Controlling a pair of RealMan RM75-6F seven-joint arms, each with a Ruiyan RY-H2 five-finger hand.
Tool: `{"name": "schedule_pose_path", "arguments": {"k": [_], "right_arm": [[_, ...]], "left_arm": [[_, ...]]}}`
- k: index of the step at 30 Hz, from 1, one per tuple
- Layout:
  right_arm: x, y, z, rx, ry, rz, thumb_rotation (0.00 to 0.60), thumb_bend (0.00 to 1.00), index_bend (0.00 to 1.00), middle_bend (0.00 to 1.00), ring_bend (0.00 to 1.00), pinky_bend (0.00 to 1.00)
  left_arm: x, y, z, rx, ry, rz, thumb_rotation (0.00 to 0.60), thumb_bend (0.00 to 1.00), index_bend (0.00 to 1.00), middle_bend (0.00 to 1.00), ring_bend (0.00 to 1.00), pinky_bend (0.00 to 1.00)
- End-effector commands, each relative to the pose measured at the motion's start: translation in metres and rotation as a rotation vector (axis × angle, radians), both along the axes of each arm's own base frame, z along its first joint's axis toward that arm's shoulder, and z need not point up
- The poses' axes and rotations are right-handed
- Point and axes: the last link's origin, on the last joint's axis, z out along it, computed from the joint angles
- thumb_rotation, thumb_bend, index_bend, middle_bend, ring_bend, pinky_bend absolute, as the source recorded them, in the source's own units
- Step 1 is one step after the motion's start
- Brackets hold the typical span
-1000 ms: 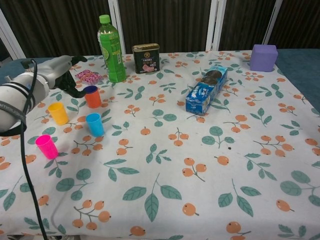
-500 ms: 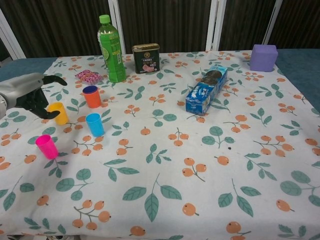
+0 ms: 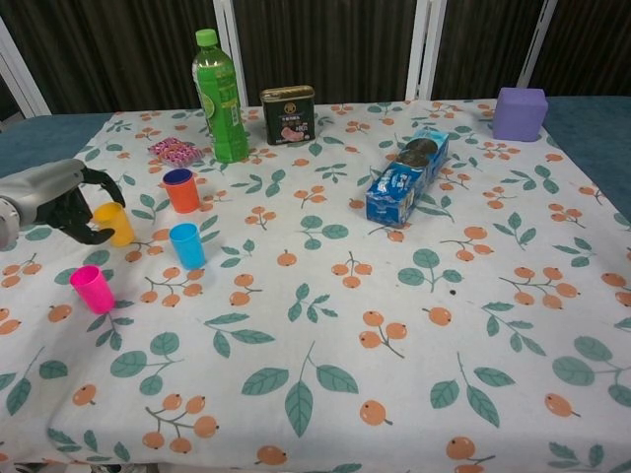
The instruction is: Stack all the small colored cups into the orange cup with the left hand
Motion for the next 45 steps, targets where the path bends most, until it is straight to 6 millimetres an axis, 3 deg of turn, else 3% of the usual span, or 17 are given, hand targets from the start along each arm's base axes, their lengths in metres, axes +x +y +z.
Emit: {"name": "schedule_pose_path", "arguments": {"k": [1,6,13,23,28,45], "right_arm": [[0.000,0.000,0.000,0.000,0.000,0.001,0.600,0.19,0.00,0.00,0.00,0.00],[0.000,0.000,0.001,-0.004,-0.001,0.001,0.600,0.19,0.00,0.00,0.00,0.00],[0.000,0.000,0.001,-0.005,-0.003,0.001,0.600,0.19,0.00,0.00,0.00,0.00],[0.000,0.000,0.003,-0.008,-0.006,0.000,0.600,0.19,0.00,0.00,0.00,0.00],[-0.001,0.001,0.005,-0.014,-0.011,0.000,0.600,0.19,0.00,0.00,0.00,0.00],[-0.001,0.001,0.006,-0.018,-0.017,-0.002,0.600,0.19,0.00,0.00,0.00,0.00]], "left_arm": [[0.000,0.002,-0.001,0.003,-0.005,-0.001,0.600,0.34,0.40,1.00,1.00,1.00],[-0.001,0.006,-0.002,0.012,-0.016,0.006,0.600,0.34,0.50,1.00,1.00,1.00],[0.003,0.013,0.004,0.047,-0.023,-0.006,0.600,0.34,0.55,1.00,1.00,1.00],[0.063,0.045,0.025,0.205,-0.130,-0.117,0.600,0.34,0.55,1.00,1.00,1.00],[0.072,0.054,0.014,0.212,-0.113,-0.114,0.600,0.34,0.55,1.00,1.00,1.00],[0.063,0.056,-0.020,0.158,-0.081,-0.083,0.600,0.34,0.53,1.00,1.00,1.00]]}}
